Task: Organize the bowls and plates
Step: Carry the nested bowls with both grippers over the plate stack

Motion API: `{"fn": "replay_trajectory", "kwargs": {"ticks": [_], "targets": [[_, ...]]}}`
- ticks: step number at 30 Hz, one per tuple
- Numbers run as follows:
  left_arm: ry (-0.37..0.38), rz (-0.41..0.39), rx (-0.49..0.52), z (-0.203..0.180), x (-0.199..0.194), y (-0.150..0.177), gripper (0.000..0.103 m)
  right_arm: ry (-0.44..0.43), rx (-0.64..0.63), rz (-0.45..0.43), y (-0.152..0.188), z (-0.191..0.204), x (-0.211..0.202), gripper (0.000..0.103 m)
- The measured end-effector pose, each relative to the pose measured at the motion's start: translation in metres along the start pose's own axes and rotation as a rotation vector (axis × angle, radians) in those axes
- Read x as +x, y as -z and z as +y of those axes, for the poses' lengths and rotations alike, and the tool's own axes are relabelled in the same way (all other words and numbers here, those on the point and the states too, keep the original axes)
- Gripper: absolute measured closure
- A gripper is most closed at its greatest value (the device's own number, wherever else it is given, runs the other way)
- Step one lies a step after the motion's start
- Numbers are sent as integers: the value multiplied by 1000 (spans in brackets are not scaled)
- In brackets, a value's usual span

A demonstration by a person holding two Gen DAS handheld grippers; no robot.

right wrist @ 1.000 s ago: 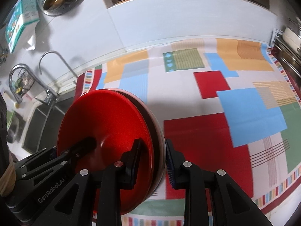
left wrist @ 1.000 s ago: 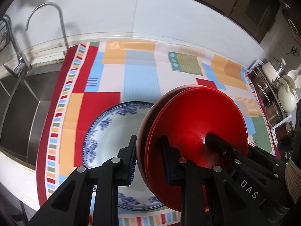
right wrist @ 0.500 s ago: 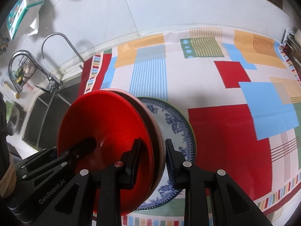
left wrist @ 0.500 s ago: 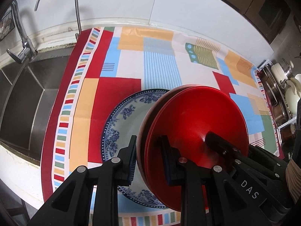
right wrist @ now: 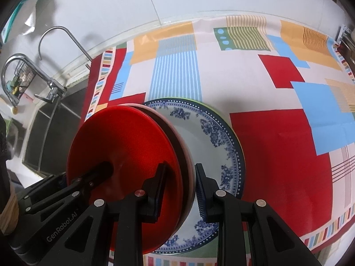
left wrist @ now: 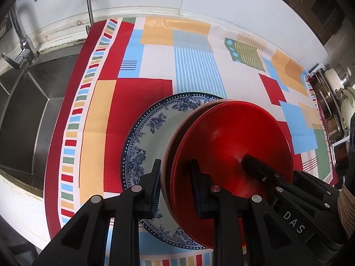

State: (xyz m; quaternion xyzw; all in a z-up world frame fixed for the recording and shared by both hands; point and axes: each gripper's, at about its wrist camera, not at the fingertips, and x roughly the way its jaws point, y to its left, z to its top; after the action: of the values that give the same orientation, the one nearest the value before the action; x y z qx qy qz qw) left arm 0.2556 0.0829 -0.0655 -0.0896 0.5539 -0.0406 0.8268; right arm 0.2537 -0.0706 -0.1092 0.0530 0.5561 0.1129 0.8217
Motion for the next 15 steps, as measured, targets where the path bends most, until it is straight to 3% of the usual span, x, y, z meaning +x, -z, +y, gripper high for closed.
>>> {"fn": "replay_trajectory", "kwargs": {"ticks": [12, 15], "targets": [[31, 6, 10, 3, 6, -3, 78, 17, 19, 17, 0, -1, 9, 76], [40, -4, 18, 3, 4, -1, 73, 18, 19, 6, 2, -1, 9, 75]]}}
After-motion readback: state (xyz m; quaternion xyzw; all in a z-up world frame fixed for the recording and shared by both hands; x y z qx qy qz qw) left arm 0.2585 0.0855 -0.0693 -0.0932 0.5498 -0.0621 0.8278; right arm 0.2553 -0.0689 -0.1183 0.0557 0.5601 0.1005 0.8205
